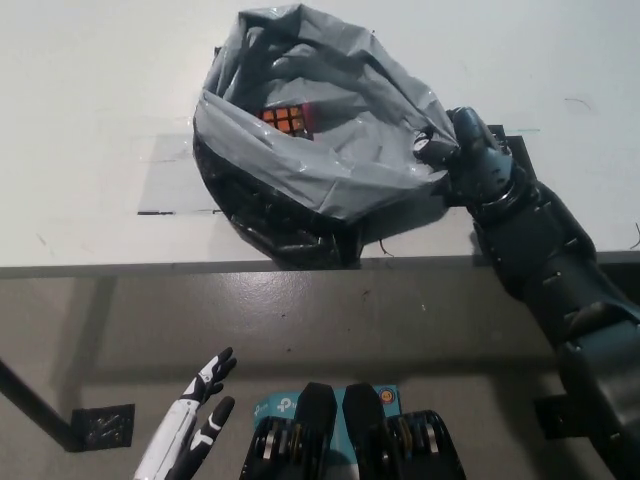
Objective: Use the right hand to pick up a rubix's cube and place it into a plastic bag and lift the bag
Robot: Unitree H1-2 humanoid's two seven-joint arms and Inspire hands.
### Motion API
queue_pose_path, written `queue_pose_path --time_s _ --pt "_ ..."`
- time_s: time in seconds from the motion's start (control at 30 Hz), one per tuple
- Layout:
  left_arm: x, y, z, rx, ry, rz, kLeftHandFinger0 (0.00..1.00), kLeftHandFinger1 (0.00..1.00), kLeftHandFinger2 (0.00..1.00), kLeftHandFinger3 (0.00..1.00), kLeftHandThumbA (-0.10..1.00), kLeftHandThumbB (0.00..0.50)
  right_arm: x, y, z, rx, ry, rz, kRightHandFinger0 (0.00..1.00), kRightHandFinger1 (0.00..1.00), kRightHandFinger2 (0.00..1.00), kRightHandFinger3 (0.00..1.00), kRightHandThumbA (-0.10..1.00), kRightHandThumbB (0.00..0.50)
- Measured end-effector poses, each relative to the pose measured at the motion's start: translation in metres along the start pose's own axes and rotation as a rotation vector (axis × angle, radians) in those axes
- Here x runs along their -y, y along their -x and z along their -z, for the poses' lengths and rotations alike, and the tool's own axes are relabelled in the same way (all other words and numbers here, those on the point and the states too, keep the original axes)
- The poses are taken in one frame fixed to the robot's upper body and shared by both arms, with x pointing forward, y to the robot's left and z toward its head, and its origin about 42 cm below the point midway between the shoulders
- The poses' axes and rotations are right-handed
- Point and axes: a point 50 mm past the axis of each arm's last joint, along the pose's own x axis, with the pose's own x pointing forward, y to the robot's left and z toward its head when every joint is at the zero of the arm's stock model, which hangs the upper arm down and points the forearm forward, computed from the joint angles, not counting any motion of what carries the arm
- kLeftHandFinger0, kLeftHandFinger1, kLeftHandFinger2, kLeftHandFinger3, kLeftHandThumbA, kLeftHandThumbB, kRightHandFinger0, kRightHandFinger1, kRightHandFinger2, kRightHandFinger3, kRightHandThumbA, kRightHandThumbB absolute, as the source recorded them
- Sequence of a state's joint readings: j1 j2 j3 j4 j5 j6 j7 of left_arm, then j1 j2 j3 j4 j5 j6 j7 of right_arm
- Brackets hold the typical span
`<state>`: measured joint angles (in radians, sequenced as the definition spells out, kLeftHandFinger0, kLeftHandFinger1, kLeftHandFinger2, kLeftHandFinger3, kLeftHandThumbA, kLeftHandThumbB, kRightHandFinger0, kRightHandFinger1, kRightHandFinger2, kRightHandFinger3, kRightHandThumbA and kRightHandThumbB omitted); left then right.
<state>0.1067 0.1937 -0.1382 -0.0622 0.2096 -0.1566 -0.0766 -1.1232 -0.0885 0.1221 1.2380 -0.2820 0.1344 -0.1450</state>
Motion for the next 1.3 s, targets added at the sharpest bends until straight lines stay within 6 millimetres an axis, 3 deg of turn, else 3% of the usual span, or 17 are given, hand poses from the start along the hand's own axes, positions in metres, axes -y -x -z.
queue_pose_path --time_s 0.17,0.2,0.27,0.3,0.33,0.37,0.4,0.43,0.5,0.53,0.77,0.83,0.87,0.93,1.13,1.17,1.3 --pt "-0.001 -0.002 -0.001 0.005 -0.002 0.000 1.00 1.00 1.00 1.00 1.00 0.092 0.016 0.002 -0.031 0.088 -0.113 0.038 0.00 0.32 0.59 0.38 0.12 0.237" --pt "-0.001 -0.003 -0.001 0.007 -0.002 -0.001 1.00 1.00 1.00 1.00 1.00 0.106 0.021 0.004 -0.039 0.112 -0.140 0.046 0.00 0.30 0.62 0.47 0.11 0.241" --pt "-0.002 -0.006 -0.003 0.015 -0.004 -0.002 1.00 1.00 1.00 1.00 1.00 0.105 0.032 0.007 -0.057 0.160 -0.207 0.056 0.00 0.29 0.62 0.53 0.08 0.240" --pt "-0.002 -0.007 -0.003 0.017 -0.005 -0.002 1.00 1.00 1.00 1.00 1.00 0.116 0.035 0.009 -0.062 0.170 -0.233 0.055 0.00 0.28 0.66 0.57 -0.03 0.226" --pt "-0.002 -0.008 -0.004 0.019 -0.005 -0.002 1.00 1.00 1.00 1.00 1.00 0.116 0.041 0.012 -0.071 0.194 -0.283 0.058 0.00 0.26 0.67 0.80 -0.08 0.174" --pt "-0.002 -0.008 -0.004 0.020 -0.005 -0.002 1.00 1.00 1.00 1.00 1.00 0.106 0.042 0.013 -0.074 0.200 -0.303 0.058 0.00 0.23 0.66 0.85 -0.10 0.149" --pt "-0.002 -0.008 -0.004 0.020 -0.005 -0.002 1.00 1.00 1.00 1.00 1.00 0.104 0.046 0.017 -0.082 0.220 -0.341 0.060 0.00 0.21 0.64 0.82 -0.10 0.135" --pt "-0.002 -0.009 -0.004 0.020 -0.005 -0.002 1.00 1.00 1.00 1.00 1.00 0.099 0.051 0.021 -0.090 0.237 -0.389 0.060 0.00 0.18 0.62 0.67 -0.10 0.115" --pt "-0.002 -0.008 -0.004 0.019 -0.005 -0.002 1.00 1.00 1.00 1.00 1.00 0.100 0.056 0.027 -0.100 0.260 -0.464 0.055 0.00 0.17 0.64 0.42 -0.10 0.130" --pt "-0.002 -0.008 -0.003 0.018 -0.005 -0.001 1.00 1.00 1.00 1.00 1.00 0.102 0.058 0.029 -0.104 0.268 -0.492 0.052 0.00 0.18 0.66 0.41 -0.10 0.119" --pt "-0.002 -0.008 -0.003 0.014 -0.005 0.000 1.00 1.00 1.00 1.00 1.00 0.108 0.060 0.043 -0.124 0.306 -0.700 0.001 0.00 0.17 0.65 0.97 -0.10 0.126" --pt "-0.002 -0.008 -0.002 0.013 -0.005 0.000 1.00 1.00 1.00 1.00 1.00 0.107 0.060 0.044 -0.125 0.304 -0.725 -0.009 0.00 0.15 0.65 0.98 -0.10 0.120" --pt "-0.002 -0.008 -0.002 0.013 -0.005 0.000 1.00 1.00 1.00 1.00 1.00 0.107 0.060 0.044 -0.125 0.304 -0.728 -0.010 0.00 0.14 0.63 0.91 -0.10 0.128" --pt "-0.002 -0.008 -0.002 0.012 -0.005 0.000 1.00 1.00 1.00 1.00 1.00 0.121 0.061 0.046 -0.127 0.298 -0.791 -0.032 0.00 0.16 0.66 1.00 -0.10 0.111" --pt "-0.002 -0.009 -0.002 0.012 -0.005 0.001 1.00 1.00 1.00 1.00 1.00 0.128 0.068 0.046 -0.137 0.285 -0.898 -0.057 0.00 0.18 0.67 1.00 -0.10 0.113" --pt "-0.002 -0.010 -0.003 0.014 -0.005 0.001 1.00 1.00 1.00 1.00 1.00 0.128 0.075 0.048 -0.150 0.298 -0.931 -0.069 0.00 0.18 0.67 1.00 -0.10 0.109" --pt "-0.002 -0.012 -0.003 0.017 -0.006 0.001 1.00 1.00 1.00 1.00 1.00 0.124 0.084 0.052 -0.169 0.324 -0.964 -0.081 0.00 0.15 0.63 1.00 -0.10 0.125"
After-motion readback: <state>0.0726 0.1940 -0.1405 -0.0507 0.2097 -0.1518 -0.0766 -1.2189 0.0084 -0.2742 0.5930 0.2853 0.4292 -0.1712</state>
